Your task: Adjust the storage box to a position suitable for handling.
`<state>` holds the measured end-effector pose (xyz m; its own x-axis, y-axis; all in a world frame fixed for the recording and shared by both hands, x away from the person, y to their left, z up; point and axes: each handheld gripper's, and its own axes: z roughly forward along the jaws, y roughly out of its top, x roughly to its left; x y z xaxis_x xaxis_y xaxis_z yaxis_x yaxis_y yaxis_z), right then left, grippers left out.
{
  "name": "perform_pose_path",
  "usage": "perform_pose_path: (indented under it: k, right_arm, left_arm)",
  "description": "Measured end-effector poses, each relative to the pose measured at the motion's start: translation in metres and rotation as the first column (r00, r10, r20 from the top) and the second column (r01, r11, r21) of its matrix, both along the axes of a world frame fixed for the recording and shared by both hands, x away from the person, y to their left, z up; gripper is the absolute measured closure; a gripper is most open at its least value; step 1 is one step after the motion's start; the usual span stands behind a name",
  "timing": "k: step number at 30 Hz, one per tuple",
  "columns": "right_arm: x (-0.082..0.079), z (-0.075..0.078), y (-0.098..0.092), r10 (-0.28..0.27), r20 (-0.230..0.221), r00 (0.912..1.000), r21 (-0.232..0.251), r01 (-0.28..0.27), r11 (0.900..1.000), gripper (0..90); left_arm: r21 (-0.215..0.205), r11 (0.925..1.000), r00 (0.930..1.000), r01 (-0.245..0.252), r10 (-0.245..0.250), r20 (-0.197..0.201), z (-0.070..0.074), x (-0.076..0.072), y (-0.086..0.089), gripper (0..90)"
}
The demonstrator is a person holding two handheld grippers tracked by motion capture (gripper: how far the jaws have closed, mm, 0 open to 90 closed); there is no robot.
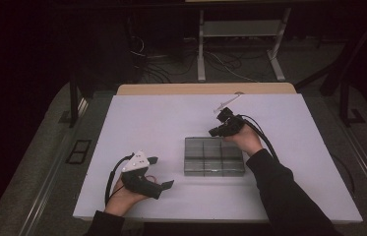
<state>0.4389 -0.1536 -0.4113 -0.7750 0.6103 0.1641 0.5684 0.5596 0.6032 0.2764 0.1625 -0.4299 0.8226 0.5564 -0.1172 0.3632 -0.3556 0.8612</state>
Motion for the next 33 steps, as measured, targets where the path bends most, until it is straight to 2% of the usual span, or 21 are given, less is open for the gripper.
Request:
perform_pose_path:
  k: [7, 18, 23, 30, 33]
  right_arm:
    - [-0.006, -0.001, 0.000, 0.014, -0.005, 0.9999, -0.005, -0.014, 1.000, 89.6]
    - [-0.013, -0.002, -0.001, 0.032, -0.007, 0.9995, 0.014, -0.032, 0.999, 89.5]
    - [-0.010, -0.002, -0.008, 0.018, 0.002, 0.9998, 0.073, -0.018, 0.997, 89.3]
    - [-0.011, 0.006, -0.016, 0.012, 0.009, 0.9999, 0.128, -0.013, 0.992, 76.8]
    - [-0.013, 0.010, -0.021, -0.003, 0.019, 0.9998, 0.152, 0.001, 0.988, 63.5]
  left_arm:
    - [0.008, 0.9999, 1.0000, 0.010, -0.010, 0.000, 0.000, 0.001, 0.000, 0.0]
    - [0.009, 0.9999, 0.9999, 0.013, -0.013, -0.001, -0.001, 0.000, -0.001, 0.0]
    - [0.006, 0.9999, 1.0000, 0.010, -0.010, -0.001, -0.001, 0.000, 0.000, 0.0]
    - [0.006, 1.0000, 1.0000, 0.002, -0.002, 0.000, -0.002, 0.000, 0.000, 0.0]
    - [0.006, 1.0000, 1.0000, 0.001, -0.001, 0.000, -0.001, 0.000, 0.000, 0.0]
